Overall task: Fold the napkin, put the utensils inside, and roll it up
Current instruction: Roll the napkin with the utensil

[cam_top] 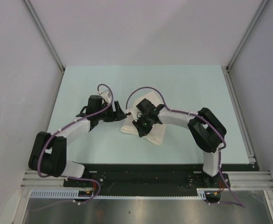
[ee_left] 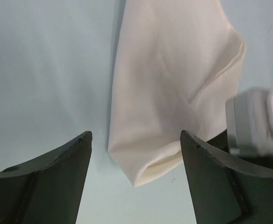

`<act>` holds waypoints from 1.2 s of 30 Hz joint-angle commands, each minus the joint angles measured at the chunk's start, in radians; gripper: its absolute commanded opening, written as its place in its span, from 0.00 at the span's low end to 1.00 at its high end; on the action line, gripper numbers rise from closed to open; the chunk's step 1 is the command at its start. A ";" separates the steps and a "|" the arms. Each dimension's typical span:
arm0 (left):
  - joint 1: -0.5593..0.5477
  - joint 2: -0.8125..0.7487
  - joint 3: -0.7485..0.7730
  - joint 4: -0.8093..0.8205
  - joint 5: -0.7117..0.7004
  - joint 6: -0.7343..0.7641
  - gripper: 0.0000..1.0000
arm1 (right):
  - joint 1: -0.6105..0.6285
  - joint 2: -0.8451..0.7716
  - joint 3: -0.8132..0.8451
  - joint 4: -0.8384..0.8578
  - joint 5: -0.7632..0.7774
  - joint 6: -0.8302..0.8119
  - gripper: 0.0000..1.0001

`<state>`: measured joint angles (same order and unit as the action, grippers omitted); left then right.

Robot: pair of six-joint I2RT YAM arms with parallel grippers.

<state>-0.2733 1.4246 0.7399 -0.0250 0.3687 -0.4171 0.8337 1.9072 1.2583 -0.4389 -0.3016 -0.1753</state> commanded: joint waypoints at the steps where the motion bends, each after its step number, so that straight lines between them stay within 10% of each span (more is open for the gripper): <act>1: 0.003 -0.090 -0.089 0.098 0.013 0.020 0.81 | -0.060 0.059 0.108 -0.139 -0.321 0.051 0.00; 11: -0.086 -0.197 -0.195 0.180 0.003 0.083 0.83 | -0.215 0.260 0.266 -0.284 -0.637 0.039 0.00; 36: -0.144 0.003 -0.178 0.306 -0.019 0.113 0.65 | -0.285 0.401 0.328 -0.340 -0.723 0.031 0.00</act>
<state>-0.4057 1.4101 0.5510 0.2131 0.3431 -0.3279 0.5591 2.2826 1.5536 -0.7547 -1.0122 -0.1352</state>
